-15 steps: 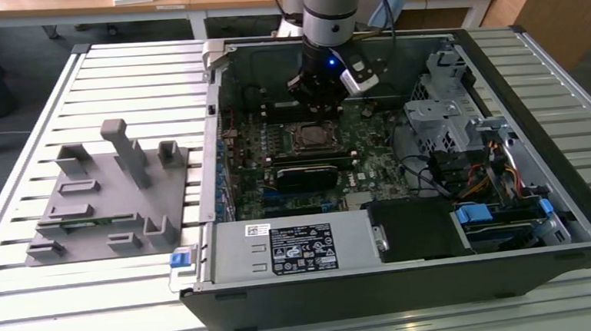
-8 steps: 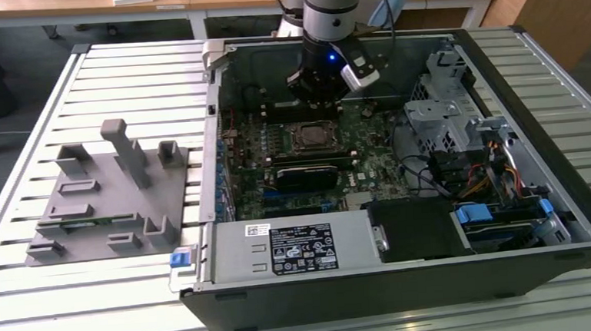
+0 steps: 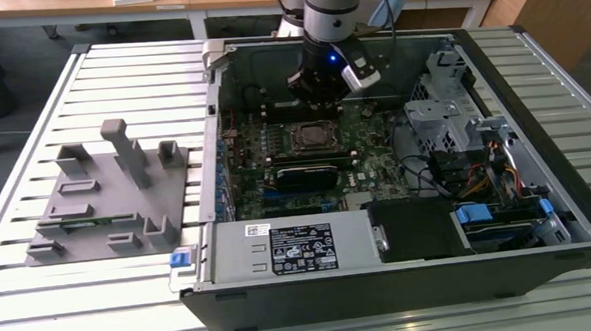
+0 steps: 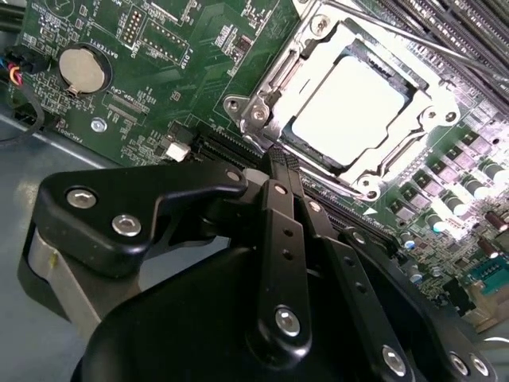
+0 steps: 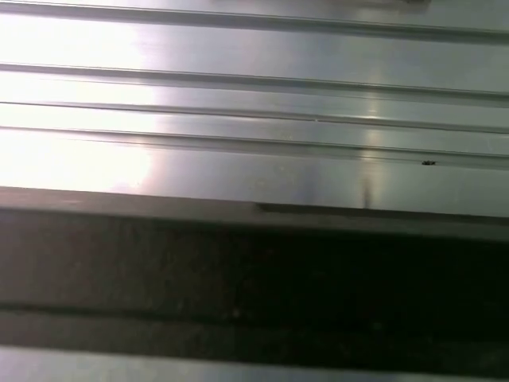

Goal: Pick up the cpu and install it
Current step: 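Install the first cpu locking lever, then install the second cpu locking lever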

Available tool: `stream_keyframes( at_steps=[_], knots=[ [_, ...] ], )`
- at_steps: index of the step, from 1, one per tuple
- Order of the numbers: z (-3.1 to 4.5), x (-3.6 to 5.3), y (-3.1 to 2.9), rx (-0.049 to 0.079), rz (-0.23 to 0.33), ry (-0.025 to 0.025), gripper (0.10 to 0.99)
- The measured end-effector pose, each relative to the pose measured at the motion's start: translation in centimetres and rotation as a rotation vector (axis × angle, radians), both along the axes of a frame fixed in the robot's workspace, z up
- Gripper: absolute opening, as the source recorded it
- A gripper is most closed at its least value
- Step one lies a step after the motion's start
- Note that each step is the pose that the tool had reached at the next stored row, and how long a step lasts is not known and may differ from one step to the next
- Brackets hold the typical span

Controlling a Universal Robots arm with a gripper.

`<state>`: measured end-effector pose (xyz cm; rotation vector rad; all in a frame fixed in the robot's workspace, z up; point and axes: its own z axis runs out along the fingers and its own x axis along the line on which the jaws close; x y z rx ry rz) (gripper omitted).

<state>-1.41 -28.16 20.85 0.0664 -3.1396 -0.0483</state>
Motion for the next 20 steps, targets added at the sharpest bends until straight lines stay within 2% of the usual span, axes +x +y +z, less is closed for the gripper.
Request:
stream_keyframes(
  at_steps=[9, 20],
  knots=[
    [0.00, 0.09, -0.38, 0.000, 0.000, 0.0001, 0.106],
    [0.00, 0.17, -1.14, 0.000, 0.000, 0.0001, 0.106]
  ],
)
